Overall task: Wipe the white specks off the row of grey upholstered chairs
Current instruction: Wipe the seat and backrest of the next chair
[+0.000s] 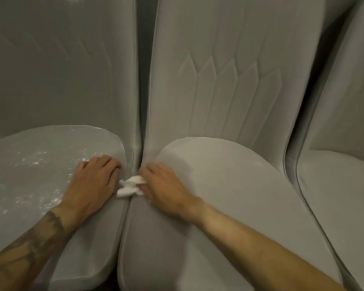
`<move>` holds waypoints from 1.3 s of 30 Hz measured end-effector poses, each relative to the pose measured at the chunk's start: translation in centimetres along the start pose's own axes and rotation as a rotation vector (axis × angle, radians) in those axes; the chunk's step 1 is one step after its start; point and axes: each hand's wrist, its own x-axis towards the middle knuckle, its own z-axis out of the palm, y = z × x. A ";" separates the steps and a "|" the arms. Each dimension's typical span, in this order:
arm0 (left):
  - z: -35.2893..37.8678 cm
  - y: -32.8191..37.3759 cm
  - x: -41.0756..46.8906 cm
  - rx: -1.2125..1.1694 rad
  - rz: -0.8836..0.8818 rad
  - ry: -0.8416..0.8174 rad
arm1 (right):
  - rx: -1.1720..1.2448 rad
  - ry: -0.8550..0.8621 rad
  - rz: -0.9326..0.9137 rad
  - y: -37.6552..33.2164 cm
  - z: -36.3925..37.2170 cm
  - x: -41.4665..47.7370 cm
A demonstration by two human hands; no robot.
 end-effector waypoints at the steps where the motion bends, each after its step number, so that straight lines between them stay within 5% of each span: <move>1: 0.1 -0.1 -0.1 0.008 0.003 0.009 | -0.025 0.004 0.083 1.0 -0.6 0.9; 4: 0.2 -0.2 -0.1 0.009 0.018 0.036 | -0.133 0.053 0.372 3.2 -1.6 1.5; 10: 0.3 0.2 0.1 0.025 0.035 0.028 | -0.005 -0.069 0.113 2.8 -2.9 -5.1; 17: 0.8 -0.1 0.5 0.086 0.065 0.056 | -0.396 0.208 1.010 15.9 -9.8 -10.5; 19: 1.1 -0.3 0.7 0.094 0.074 0.054 | -0.356 0.279 1.105 18.1 -10.2 -10.0; 24: 1.3 -0.5 0.5 0.081 0.068 0.086 | -0.268 0.253 1.003 16.3 -6.5 -3.9; 30: 0.3 -0.2 0.7 0.076 0.068 0.017 | -0.026 0.148 0.549 8.4 -3.7 -4.4; 35: -1.3 -0.6 0.1 0.033 0.093 -0.063 | -0.083 0.134 0.726 6.2 -3.6 -2.6; 39: -1.1 -2.0 -0.4 -0.037 0.138 -0.066 | 0.015 0.087 0.495 -1.7 0.2 -0.1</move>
